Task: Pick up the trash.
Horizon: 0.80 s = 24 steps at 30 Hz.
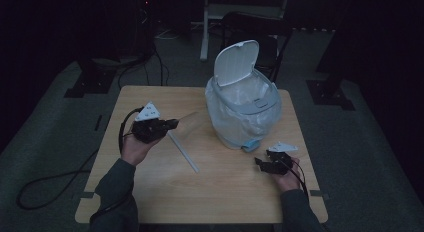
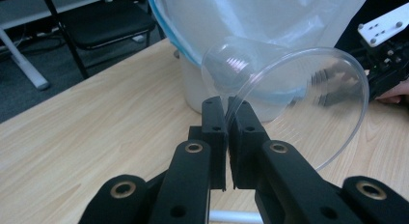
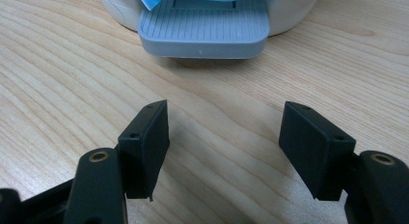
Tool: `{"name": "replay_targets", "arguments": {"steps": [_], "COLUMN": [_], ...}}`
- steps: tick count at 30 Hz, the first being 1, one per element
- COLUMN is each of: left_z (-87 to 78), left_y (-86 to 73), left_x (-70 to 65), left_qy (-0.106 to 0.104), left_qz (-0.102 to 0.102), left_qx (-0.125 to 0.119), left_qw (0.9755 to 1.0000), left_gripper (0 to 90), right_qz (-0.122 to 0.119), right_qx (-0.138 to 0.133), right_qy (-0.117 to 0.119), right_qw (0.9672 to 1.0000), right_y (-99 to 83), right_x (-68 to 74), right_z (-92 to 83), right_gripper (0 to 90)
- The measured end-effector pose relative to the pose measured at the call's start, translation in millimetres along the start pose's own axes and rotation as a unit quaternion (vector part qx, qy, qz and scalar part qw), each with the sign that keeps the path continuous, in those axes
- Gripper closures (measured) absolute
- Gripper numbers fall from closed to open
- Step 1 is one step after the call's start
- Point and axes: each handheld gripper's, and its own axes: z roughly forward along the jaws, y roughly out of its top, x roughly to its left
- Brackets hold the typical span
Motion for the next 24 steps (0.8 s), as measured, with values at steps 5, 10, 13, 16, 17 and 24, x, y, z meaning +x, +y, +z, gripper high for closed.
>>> {"name": "replay_targets", "arguments": {"steps": [5,10,13,16,17,24], "left_z": [0.2,0.9,0.9,0.7,0.4,-0.5], "left_y": [9.6,19.1,25.5,30.6,32.9,44.3], "left_x": [-0.3,1.0,0.8,0.6,0.2,0.9], "left_qy": [-0.003,-0.007,-0.009,-0.011,-0.012,-0.015], "left_qz": [0.006,0.01,0.013,0.016,0.017,0.019], "left_qx": [-0.007,-0.012,-0.017,-0.022,-0.024,-0.037], "left_qw": [1.0,0.9999,0.9997,0.9996,0.9995,0.999], "left_gripper": [87.3,87.3,87.3,87.3,87.3,87.3], "right_qz": [0.0,0.0,0.0,0.0,0.0,-0.001], "right_qx": [0.0,0.0,0.0,0.0,0.0,0.0], "right_qy": [0.0,0.0,0.0,0.0,0.0,0.001], "right_qw": [1.0,1.0,1.0,1.0,1.0,1.0], "right_y": [0.0,0.0,0.0,0.0,0.0,0.0], "right_x": [0.1,0.1,0.1,0.1,0.1,0.2], "right_z": [0.0,0.0,0.0,0.0,0.0,0.0], "right_gripper": [33.9,33.9,33.9,33.9,33.8,33.9]}}
